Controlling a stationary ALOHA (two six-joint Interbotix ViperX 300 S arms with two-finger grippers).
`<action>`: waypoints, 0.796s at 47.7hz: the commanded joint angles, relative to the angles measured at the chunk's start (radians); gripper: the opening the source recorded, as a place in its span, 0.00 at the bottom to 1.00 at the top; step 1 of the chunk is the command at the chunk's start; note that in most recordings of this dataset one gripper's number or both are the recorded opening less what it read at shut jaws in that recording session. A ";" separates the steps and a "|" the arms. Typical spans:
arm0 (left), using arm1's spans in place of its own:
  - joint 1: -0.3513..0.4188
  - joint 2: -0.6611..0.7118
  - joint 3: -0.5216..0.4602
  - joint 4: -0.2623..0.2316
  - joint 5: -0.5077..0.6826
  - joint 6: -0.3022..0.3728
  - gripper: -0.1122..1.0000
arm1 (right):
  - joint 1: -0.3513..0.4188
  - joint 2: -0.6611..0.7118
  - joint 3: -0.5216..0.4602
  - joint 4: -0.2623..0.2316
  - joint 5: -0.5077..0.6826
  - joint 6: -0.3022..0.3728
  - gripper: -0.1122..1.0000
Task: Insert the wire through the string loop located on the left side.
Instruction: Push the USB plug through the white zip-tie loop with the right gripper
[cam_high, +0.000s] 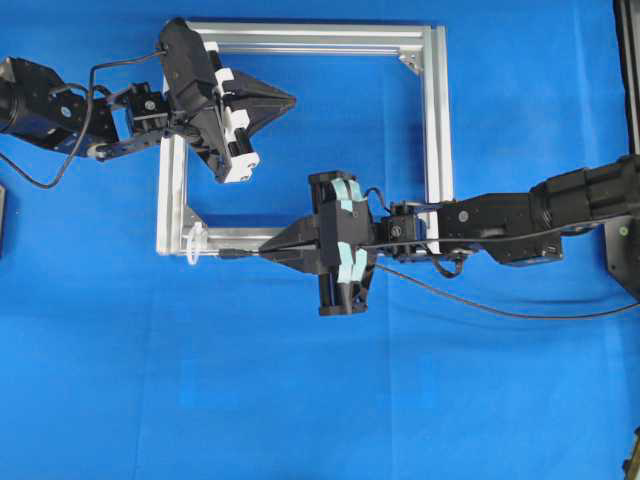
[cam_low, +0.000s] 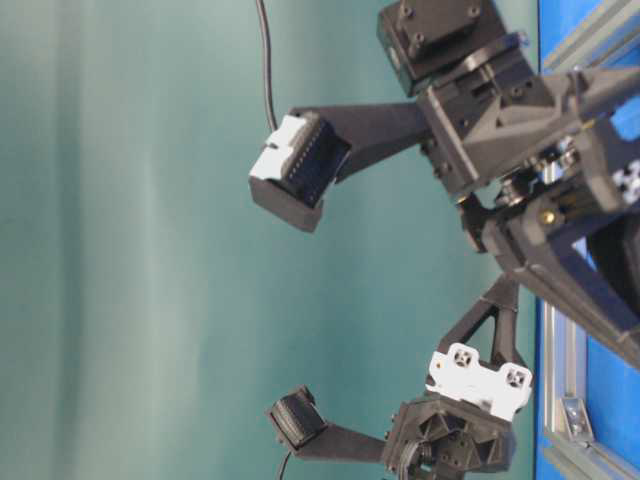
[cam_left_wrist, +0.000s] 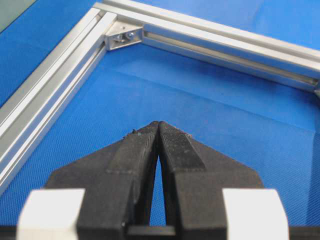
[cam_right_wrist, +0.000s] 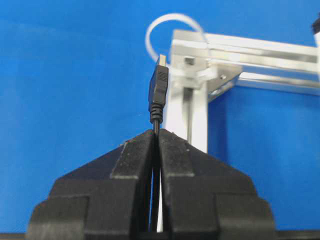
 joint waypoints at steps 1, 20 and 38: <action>0.002 -0.037 -0.008 0.002 -0.005 -0.003 0.10 | -0.011 -0.014 -0.025 0.002 -0.018 0.000 0.10; 0.000 -0.035 -0.008 0.002 -0.005 -0.002 0.10 | -0.012 0.005 -0.037 0.002 -0.018 0.000 0.10; 0.002 -0.035 -0.008 0.002 -0.005 -0.002 0.10 | -0.012 0.005 -0.035 0.002 -0.018 0.000 0.10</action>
